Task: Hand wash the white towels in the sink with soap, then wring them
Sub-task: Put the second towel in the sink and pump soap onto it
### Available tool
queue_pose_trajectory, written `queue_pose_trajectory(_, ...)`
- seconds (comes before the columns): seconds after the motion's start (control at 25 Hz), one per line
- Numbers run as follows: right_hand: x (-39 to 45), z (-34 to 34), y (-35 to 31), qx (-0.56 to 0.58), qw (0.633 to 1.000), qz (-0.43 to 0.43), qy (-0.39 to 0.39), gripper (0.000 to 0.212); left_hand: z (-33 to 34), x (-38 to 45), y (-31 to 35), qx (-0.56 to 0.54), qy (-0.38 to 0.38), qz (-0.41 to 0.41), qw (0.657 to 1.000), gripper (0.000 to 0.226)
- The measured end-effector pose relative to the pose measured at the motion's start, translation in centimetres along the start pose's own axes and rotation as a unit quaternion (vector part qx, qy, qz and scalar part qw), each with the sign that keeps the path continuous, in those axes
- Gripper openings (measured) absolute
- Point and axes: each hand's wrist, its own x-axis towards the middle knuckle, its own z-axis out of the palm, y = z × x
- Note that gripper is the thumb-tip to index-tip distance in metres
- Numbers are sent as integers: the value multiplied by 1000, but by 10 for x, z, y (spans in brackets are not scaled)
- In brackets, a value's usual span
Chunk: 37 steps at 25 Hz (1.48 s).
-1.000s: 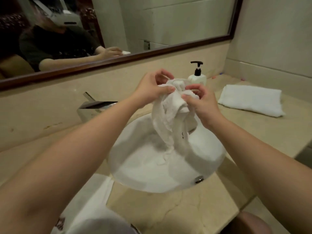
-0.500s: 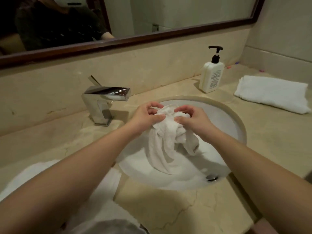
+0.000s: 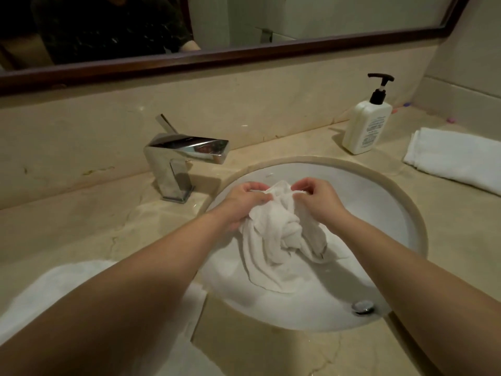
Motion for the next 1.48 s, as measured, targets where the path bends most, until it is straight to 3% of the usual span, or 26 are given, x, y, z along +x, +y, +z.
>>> queue_pose_trajectory(0.04, 2, -3, 5, -31, 999, 7, 11, 16, 1, 5, -5, 86, 4, 12, 996, 31)
queue_pose_trajectory(0.12, 4, -10, 13, -116, 993, 29, 20, 22, 4, 14, -12, 302, 6, 58, 951, 41)
queue_pose_trajectory(0.2, 6, -20, 19, -155, 986, 45, 36, 27, 11, 15, -9, 353, 18, 103, 930, 46)
queue_pose_trajectory(0.4, 5, -54, 10, -108, 992, 14, 68, 25, 36, 15, 16, 290, 12, 139, 947, 39)
queue_pose_trajectory(0.76, 29, -142, 0, 10, 964, -41, 261, 21, 138, 65, 87, 106, 8, 209, 972, 31)
queue_pose_trajectory(0.96, 72, -172, 20, 37, 975, -28, 219, 41, 184, 104, 108, 77, 14, 218, 973, 55)
queue_pose_trajectory(1.12, 102, -175, 23, 88, 985, -28, 145, 50, 198, 129, 114, 45, 25, 227, 972, 60)
queue_pose_trajectory(1.36, 114, -168, 24, 165, 981, -39, 95, 36, 191, 140, 115, 55, 9, 234, 971, 42)
queue_pose_trajectory(1.48, 108, -169, 21, 172, 980, -47, 88, 33, 181, 134, 114, 45, -8, 198, 979, 45)
